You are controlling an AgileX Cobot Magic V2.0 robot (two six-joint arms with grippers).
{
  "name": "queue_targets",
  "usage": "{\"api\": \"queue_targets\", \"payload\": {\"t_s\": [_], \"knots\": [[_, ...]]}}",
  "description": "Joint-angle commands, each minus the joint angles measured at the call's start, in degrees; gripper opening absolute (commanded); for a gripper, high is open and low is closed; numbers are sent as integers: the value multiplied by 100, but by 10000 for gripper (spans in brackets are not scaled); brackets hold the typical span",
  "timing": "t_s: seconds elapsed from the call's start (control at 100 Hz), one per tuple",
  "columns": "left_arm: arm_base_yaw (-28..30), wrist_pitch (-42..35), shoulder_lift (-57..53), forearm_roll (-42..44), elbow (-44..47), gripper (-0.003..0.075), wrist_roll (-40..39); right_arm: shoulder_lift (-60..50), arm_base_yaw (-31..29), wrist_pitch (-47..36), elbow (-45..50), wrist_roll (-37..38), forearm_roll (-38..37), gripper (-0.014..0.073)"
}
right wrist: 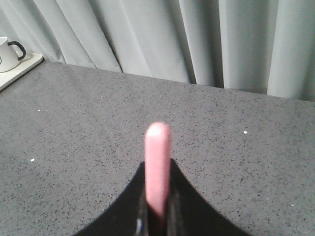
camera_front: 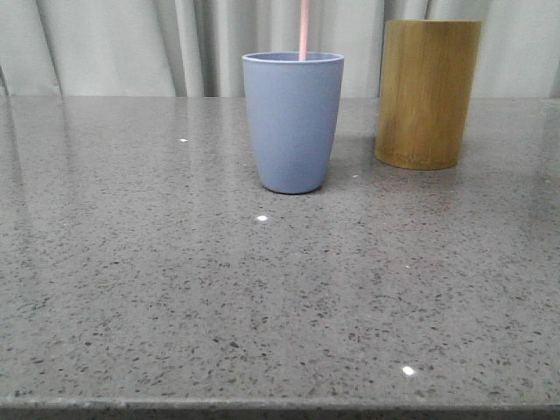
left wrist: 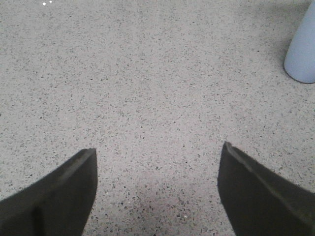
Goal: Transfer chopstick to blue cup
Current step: 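Lift the pink straw and move it over the blue cup, then lower the straw into the blue cup and open the right gripper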
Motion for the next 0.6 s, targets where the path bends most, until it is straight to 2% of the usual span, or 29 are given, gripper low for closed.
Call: {"api": "queue_targets", "payload": {"t_s": [0.0, 0.13, 0.2, 0.44, 0.59], "knots": [[17, -415, 1, -102, -153, 503, -54, -248, 7, -308, -178, -62, 57, 235], [17, -415, 1, -102, -153, 503, -54, -248, 7, -359, -178, -62, 88, 424], [17, -415, 1, -102, -153, 503, -54, -260, 7, -370, -183, -62, 88, 480], [17, -415, 1, -102, -153, 503, -54, -642, -274, -290, -187, -74, -87, 491], [17, -415, 1, -102, -153, 503, -54, -1167, -771, 318, -177, -99, -117, 491]]}}
